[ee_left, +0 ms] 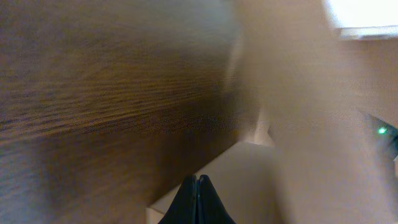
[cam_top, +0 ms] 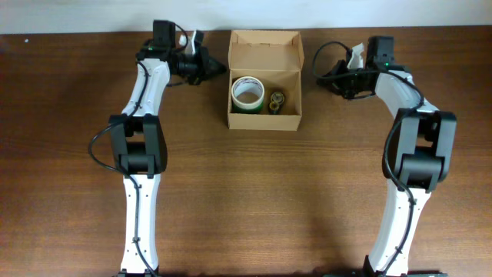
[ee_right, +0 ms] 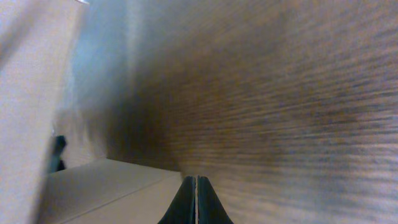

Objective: Pack container

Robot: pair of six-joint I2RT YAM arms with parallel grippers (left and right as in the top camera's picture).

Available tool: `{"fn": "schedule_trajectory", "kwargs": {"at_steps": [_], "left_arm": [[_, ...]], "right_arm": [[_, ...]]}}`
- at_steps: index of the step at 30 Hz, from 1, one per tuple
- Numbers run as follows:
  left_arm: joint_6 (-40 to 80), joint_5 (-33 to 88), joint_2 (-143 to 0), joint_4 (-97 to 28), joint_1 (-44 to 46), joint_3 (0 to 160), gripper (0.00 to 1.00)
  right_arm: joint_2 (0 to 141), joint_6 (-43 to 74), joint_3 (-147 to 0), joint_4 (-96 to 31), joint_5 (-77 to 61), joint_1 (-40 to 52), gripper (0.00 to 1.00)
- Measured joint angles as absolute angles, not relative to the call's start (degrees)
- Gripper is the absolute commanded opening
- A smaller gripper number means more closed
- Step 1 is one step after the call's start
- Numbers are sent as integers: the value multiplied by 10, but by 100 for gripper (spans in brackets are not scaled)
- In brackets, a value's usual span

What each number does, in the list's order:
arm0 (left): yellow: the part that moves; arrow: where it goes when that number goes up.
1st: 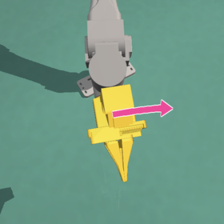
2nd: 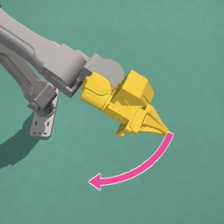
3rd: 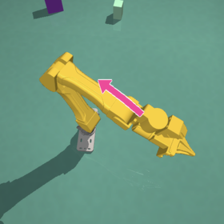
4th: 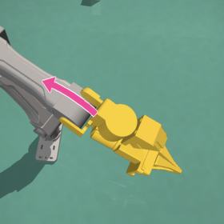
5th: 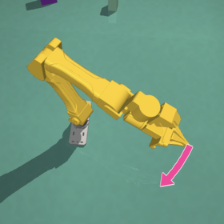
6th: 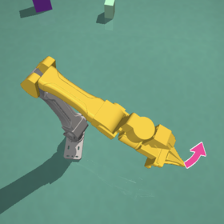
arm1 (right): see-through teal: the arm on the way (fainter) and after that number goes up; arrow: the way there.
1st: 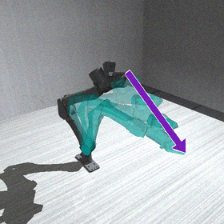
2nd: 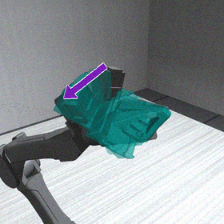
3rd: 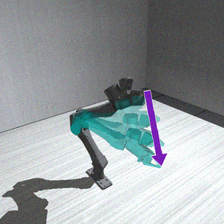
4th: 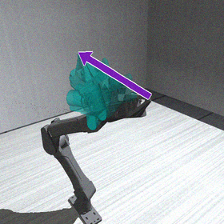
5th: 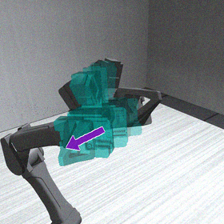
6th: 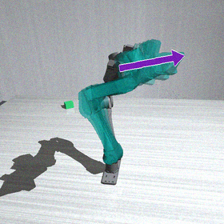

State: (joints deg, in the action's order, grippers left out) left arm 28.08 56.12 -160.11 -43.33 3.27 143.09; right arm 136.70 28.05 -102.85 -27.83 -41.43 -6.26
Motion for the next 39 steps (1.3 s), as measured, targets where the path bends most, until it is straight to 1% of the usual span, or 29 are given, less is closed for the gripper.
{"fn": "schedule_trajectory", "kwargs": {"at_steps": [9, 20, 28, 39], "left_arm": [[317, 573, -1613, -379, 36, 1430, 2], [351, 612, -1613, -314, 47, 1430, 2], [371, 664, -1613, -229, 47, 1430, 2], [394, 725, -1613, -123, 47, 1430, 1]], "right_arm": [[1386, 289, -1029, -153, -528, -58, 4], [1386, 296, -1029, -132, -579, -41, 4], [1386, 302, -1029, -58, -616, -38, 4], [1386, 304, -1029, -33, -648, -36, 4]]}}
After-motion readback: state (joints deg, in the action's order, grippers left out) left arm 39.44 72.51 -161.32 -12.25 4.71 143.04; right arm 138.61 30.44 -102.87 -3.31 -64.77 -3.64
